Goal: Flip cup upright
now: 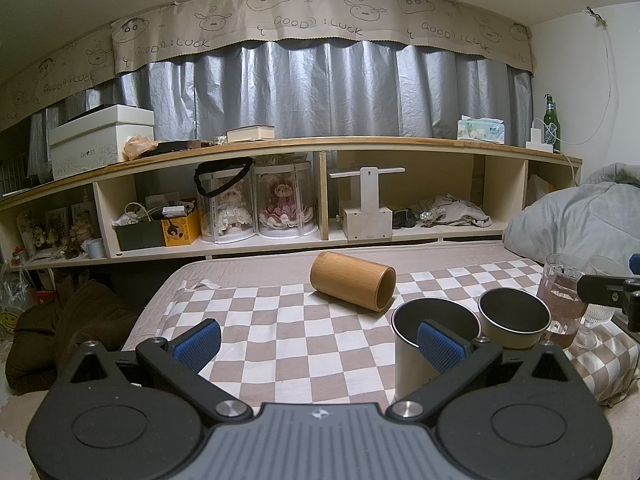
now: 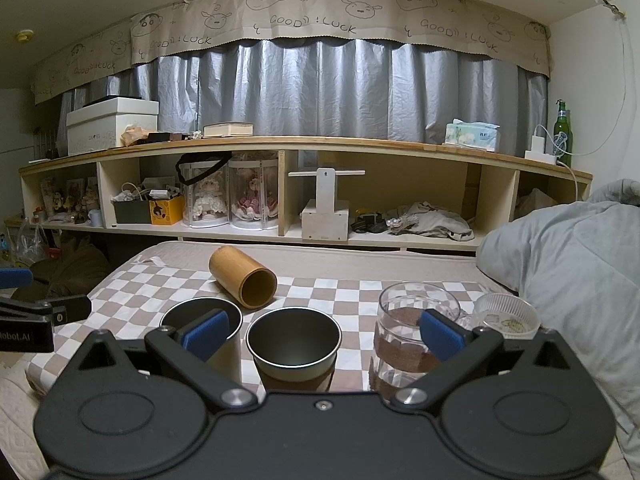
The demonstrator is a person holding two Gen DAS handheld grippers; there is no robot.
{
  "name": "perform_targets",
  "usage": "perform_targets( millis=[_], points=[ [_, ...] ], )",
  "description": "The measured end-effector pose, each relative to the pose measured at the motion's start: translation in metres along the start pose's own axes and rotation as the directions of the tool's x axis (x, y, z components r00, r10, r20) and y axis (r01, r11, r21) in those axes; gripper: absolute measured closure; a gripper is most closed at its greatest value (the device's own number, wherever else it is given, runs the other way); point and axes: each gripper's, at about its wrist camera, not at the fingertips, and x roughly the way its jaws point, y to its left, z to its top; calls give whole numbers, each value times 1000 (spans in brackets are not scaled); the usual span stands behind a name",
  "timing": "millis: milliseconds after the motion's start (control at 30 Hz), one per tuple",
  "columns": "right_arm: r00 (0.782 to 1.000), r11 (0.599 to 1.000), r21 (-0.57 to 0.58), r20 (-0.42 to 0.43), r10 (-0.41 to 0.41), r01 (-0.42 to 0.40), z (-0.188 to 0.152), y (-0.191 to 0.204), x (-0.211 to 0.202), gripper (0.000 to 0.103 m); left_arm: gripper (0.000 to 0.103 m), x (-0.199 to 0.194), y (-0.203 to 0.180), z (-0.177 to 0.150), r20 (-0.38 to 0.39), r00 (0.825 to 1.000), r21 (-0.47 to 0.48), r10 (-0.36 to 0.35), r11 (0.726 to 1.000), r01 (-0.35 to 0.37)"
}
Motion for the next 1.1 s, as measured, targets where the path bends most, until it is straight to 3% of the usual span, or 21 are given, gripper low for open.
perform_targets(
  millis=[1100],
  points=[
    [1000,1000,-5,3,-1,1,0,0,-1,0,0,-1,-3,-1,-13,1000,10,-12,1000,12]
  ],
)
